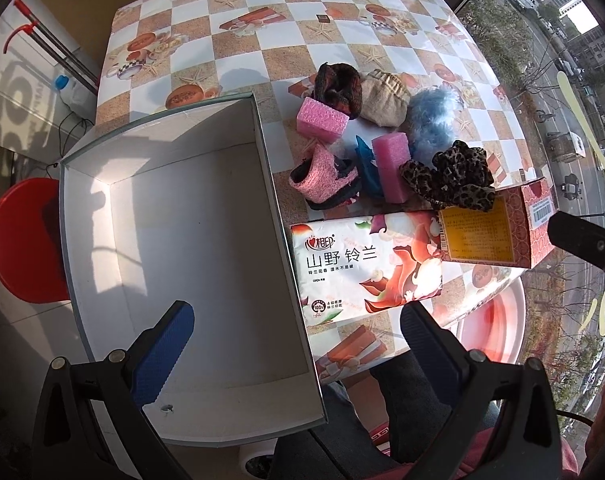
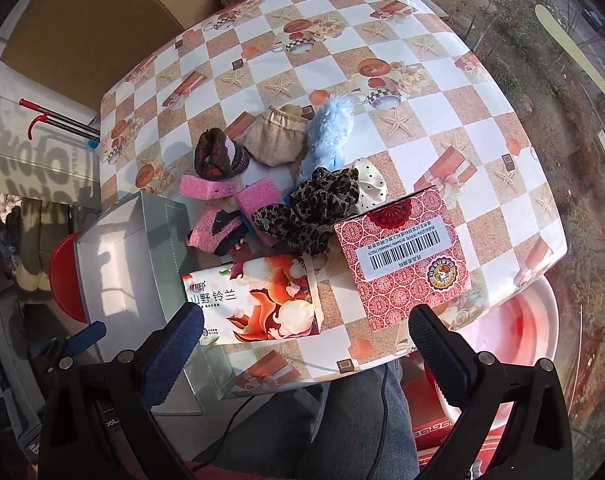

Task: Organize soft objects
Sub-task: 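Move both grippers toward the pile of soft items, then grasp the dark knit hat with the left gripper while the right grasps the blue duster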

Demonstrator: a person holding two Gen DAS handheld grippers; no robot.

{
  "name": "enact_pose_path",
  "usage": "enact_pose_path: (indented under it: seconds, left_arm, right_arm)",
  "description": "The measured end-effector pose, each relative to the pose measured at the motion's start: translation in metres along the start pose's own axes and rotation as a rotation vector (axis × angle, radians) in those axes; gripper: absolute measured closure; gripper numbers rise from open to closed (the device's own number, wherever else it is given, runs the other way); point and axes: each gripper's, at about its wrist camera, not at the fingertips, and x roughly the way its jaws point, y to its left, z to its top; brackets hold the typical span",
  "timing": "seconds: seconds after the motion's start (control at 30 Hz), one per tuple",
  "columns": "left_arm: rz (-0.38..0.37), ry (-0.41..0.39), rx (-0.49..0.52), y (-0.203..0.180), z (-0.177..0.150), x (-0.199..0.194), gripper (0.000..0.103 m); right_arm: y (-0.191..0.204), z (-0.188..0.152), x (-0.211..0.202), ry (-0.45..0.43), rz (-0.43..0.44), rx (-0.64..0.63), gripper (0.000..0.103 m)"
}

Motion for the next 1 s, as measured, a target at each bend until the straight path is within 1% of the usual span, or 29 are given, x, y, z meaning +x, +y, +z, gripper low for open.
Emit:
enact_pose_path:
  seconds: [0.1, 0.2, 0.27, 0.37, 0.5, 0.73, 0.87, 1.0]
  left_arm:
    - [0.017, -0.020, -0.028, 0.001, 0.008, -0.003, 0.000]
    - [0.026, -0.030, -0.093, 0.006, 0.016, -0.007, 0.000]
    - [0.029, -0.040, -0.126, 0.007, 0.023, -0.009, 0.000]
    - [0.056, -0.037, -0.158, 0.005, 0.035, -0.007, 0.000]
    - [0.042, -0.019, -0.206, 0.001, 0.052, -0.005, 0.000]
    - [0.047, -0.050, -0.206, -0.013, 0.091, -0.006, 0.000]
    - [0.055, -0.055, -0.161, -0.029, 0.118, 0.003, 0.000]
    - [0.059, -0.056, -0.105, -0.045, 0.146, 0.020, 0.000]
  right_arm:
    - [-0.007, 0.018, 0.000, -0.002, -0.001, -0.003, 0.000]
    - [-0.009, 0.039, 0.003, 0.018, 0.004, -0.029, 0.000]
    - [-0.009, 0.052, 0.004, 0.024, 0.025, -0.058, 0.000]
    - [-0.011, 0.069, 0.007, 0.033, 0.034, -0.093, 0.000]
    - [-0.027, 0.088, 0.016, 0.056, 0.047, -0.095, 0.000]
    - [-0.070, 0.122, 0.030, 0.103, 0.029, -0.052, 0.000]
    - [-0.088, 0.139, 0.044, 0.140, 0.029, -0.025, 0.000]
    - [-0.091, 0.156, 0.062, 0.191, 0.028, -0.038, 0.000]
